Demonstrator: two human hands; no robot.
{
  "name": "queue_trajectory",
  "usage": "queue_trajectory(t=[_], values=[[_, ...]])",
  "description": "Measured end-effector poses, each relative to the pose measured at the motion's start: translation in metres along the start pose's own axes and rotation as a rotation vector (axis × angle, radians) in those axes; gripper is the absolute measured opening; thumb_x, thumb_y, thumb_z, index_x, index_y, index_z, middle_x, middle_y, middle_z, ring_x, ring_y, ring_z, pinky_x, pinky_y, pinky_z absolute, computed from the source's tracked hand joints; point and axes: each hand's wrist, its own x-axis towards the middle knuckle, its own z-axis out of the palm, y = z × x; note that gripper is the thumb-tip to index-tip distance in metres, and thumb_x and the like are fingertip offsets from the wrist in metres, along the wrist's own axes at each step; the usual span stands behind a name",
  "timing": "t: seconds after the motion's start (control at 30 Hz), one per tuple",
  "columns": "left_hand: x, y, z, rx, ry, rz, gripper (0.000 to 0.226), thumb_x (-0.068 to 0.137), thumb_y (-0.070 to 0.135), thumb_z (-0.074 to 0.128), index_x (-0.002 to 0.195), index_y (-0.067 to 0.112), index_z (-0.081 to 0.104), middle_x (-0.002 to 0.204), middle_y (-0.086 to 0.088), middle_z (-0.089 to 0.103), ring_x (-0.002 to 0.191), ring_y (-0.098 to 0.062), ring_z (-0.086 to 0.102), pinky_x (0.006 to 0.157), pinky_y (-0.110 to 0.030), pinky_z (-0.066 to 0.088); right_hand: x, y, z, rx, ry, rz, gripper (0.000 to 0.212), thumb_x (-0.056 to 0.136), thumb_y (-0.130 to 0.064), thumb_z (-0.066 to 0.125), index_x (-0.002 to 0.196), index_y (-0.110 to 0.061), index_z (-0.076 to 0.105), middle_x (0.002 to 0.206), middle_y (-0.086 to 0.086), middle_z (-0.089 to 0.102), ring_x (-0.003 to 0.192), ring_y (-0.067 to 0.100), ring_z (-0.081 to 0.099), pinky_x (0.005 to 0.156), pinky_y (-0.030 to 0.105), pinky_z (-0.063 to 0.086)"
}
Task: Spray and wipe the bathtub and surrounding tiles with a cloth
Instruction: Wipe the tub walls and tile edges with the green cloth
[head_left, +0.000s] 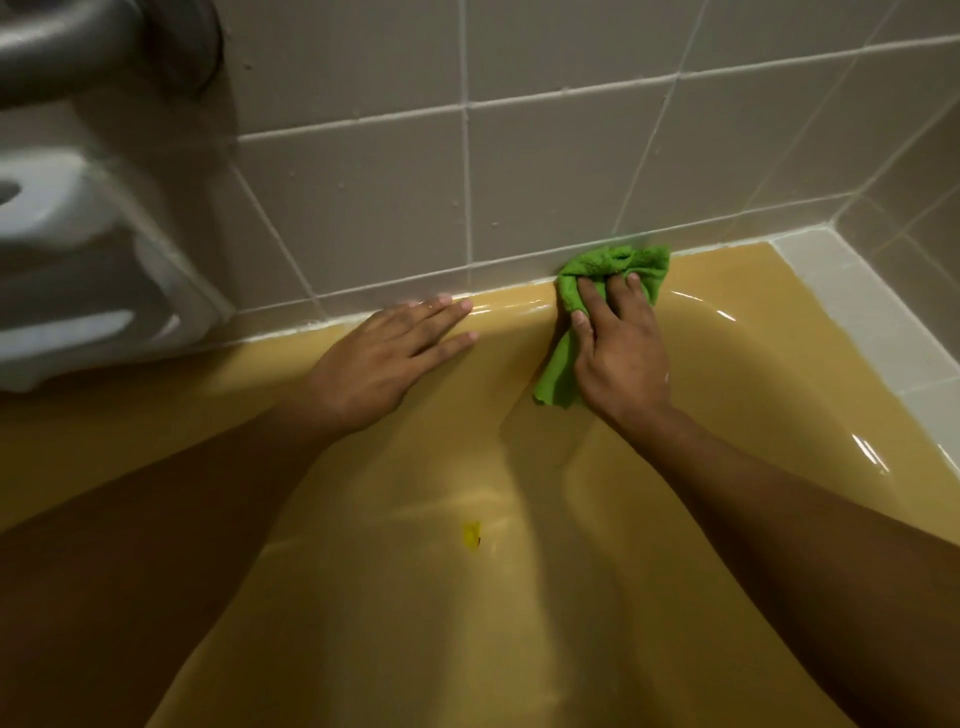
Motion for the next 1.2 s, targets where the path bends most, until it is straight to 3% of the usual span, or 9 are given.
queue_trajectory(t=[0.1, 0.17, 0.3, 0.53, 0.7, 0.9, 1.07, 1.2], values=[[-0.035, -0.003, -0.005, 0.047, -0.017, -0.075, 0.095, 0.08, -0.02, 0.055, 0.162, 0.018, 0.026, 0.171, -0.007, 0.015, 0.157, -0.029, 0.015, 0.124, -0.049, 0.023, -0.007, -0.019, 0.005, 0.006, -0.018, -0.014, 0.05, 0.108, -0.036, 0.035, 0.155, -0.019, 0.04, 0.16, 0.012, 0.036, 0.154, 0.03, 0.017, 0.126, 0.041, 0.015], [-0.049, -0.003, -0.007, 0.08, -0.065, -0.118, 0.101, 0.074, -0.021, 0.05, 0.163, 0.02, 0.022, 0.171, -0.005, 0.011, 0.158, -0.029, 0.011, 0.125, -0.051, 0.02, -0.012, -0.035, 0.008, 0.011, -0.037, -0.019, 0.05, 0.108, -0.037, 0.035, 0.155, -0.021, 0.038, 0.162, 0.01, 0.033, 0.155, 0.028, 0.015, 0.126, 0.041, 0.015], [-0.054, 0.008, -0.013, 0.091, -0.152, -0.186, 0.086, 0.084, -0.007, 0.021, 0.164, 0.022, 0.015, 0.172, -0.005, 0.003, 0.158, -0.03, 0.004, 0.126, -0.052, 0.013, -0.023, -0.068, 0.018, 0.026, -0.062, -0.084, 0.049, 0.108, -0.036, 0.036, 0.155, -0.022, 0.039, 0.16, 0.009, 0.035, 0.154, 0.028, 0.017, 0.125, 0.039, 0.015], [-0.053, 0.028, -0.026, 0.058, -0.223, -0.266, 0.089, 0.083, -0.003, 0.02, 0.164, 0.025, -0.003, 0.172, -0.003, -0.008, 0.158, -0.03, -0.007, 0.127, -0.05, 0.004, -0.021, -0.065, 0.006, 0.086, -0.095, -0.068, 0.048, 0.109, -0.036, 0.034, 0.154, -0.022, 0.039, 0.162, 0.006, 0.034, 0.153, 0.027, 0.021, 0.124, 0.043, 0.02], [-0.099, 0.007, -0.038, 0.085, -0.242, -0.209, 0.088, 0.08, -0.002, 0.014, 0.164, 0.024, 0.012, 0.172, -0.003, 0.005, 0.158, -0.029, 0.003, 0.127, -0.053, 0.01, -0.016, -0.055, 0.001, 0.176, -0.079, 0.17, 0.05, 0.109, -0.037, 0.033, 0.158, -0.023, 0.033, 0.169, 0.005, 0.017, 0.156, 0.026, 0.008, 0.126, 0.046, 0.015], [-0.168, -0.041, -0.051, 0.12, -0.348, -0.215, 0.104, 0.072, -0.011, 0.036, 0.164, 0.029, 0.008, 0.172, 0.006, -0.008, 0.158, -0.026, -0.007, 0.124, -0.06, 0.012, -0.021, -0.088, 0.017, 0.166, -0.051, 0.183, 0.051, 0.11, -0.035, 0.033, 0.157, -0.017, 0.035, 0.167, 0.01, 0.021, 0.156, 0.027, 0.006, 0.125, 0.045, 0.016], [-0.189, -0.052, -0.056, 0.118, -0.362, -0.212, 0.104, 0.071, -0.01, 0.032, 0.164, 0.029, 0.007, 0.172, 0.006, -0.008, 0.158, -0.03, -0.006, 0.124, -0.06, 0.012, -0.033, -0.121, 0.03, 0.166, -0.048, 0.148, 0.05, 0.11, -0.034, 0.033, 0.156, -0.016, 0.036, 0.166, 0.011, 0.023, 0.156, 0.027, 0.006, 0.124, 0.042, 0.015], [-0.201, -0.055, -0.055, 0.083, -0.34, -0.23, 0.091, 0.078, -0.001, 0.017, 0.164, 0.028, 0.01, 0.172, 0.006, -0.004, 0.158, -0.03, -0.006, 0.124, -0.061, 0.01, -0.042, -0.143, 0.038, 0.167, -0.053, 0.088, 0.049, 0.11, -0.034, 0.034, 0.156, -0.016, 0.036, 0.165, 0.011, 0.026, 0.156, 0.028, 0.007, 0.125, 0.044, 0.016]])
